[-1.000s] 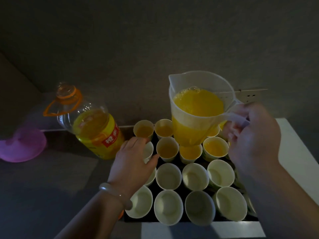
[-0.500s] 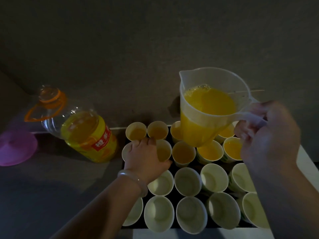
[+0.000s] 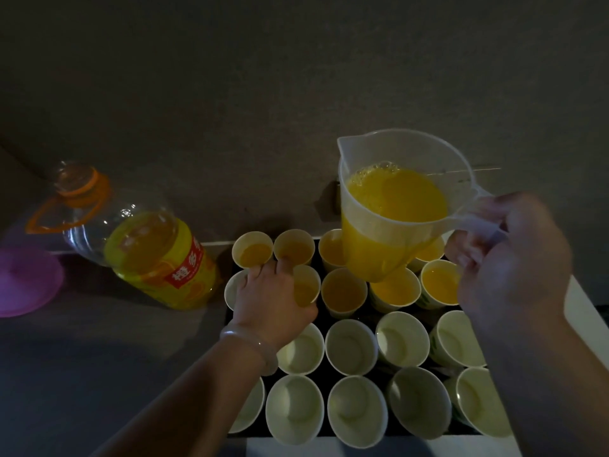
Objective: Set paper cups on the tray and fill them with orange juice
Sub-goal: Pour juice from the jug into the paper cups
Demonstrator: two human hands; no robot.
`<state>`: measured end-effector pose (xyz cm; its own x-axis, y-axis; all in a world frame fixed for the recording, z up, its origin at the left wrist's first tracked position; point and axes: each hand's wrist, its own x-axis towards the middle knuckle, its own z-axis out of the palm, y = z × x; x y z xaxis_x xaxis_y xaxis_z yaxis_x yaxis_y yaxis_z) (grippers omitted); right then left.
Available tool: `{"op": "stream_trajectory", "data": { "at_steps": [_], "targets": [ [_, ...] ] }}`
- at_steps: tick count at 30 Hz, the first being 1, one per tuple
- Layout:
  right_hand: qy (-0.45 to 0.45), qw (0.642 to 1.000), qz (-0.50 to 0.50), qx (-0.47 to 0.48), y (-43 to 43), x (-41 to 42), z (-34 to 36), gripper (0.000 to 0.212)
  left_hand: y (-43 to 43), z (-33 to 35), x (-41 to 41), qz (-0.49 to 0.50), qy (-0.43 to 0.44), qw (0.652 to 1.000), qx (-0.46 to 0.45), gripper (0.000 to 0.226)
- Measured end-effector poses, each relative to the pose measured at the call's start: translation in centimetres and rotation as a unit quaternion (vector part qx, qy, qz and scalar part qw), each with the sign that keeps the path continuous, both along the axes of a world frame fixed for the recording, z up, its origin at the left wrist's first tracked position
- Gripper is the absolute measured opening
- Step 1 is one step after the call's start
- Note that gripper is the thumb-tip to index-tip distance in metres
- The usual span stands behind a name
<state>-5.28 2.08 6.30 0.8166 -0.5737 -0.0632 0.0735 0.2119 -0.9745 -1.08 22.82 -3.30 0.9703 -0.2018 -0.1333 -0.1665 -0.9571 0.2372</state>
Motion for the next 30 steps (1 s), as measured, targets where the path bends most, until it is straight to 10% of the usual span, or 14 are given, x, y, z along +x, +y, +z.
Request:
{"op": "stream_trajectory", "data": {
  "at_steps": [17, 21, 30],
  "targets": [
    [0.011, 0.984, 0.064, -0.166, -1.2, 0.1, 0.9, 0.016, 1.6, 4.1, -1.5, 0.015, -0.09, 0.96, -0.266, 0.073],
    [0.009, 0.955, 0.136, -0.262, -1.5, 0.1, 1.7, 0.033, 2.2, 5.0, -1.2, 0.006, -0.066, 0.961, -0.268, 0.071],
    [0.076, 0.972, 0.16, -0.155, -0.5, 0.7, 3.4, 0.068, 3.0, 6.0, -1.4, 0.012, -0.022, 0.965, -0.259, 0.074]
  ]
}}
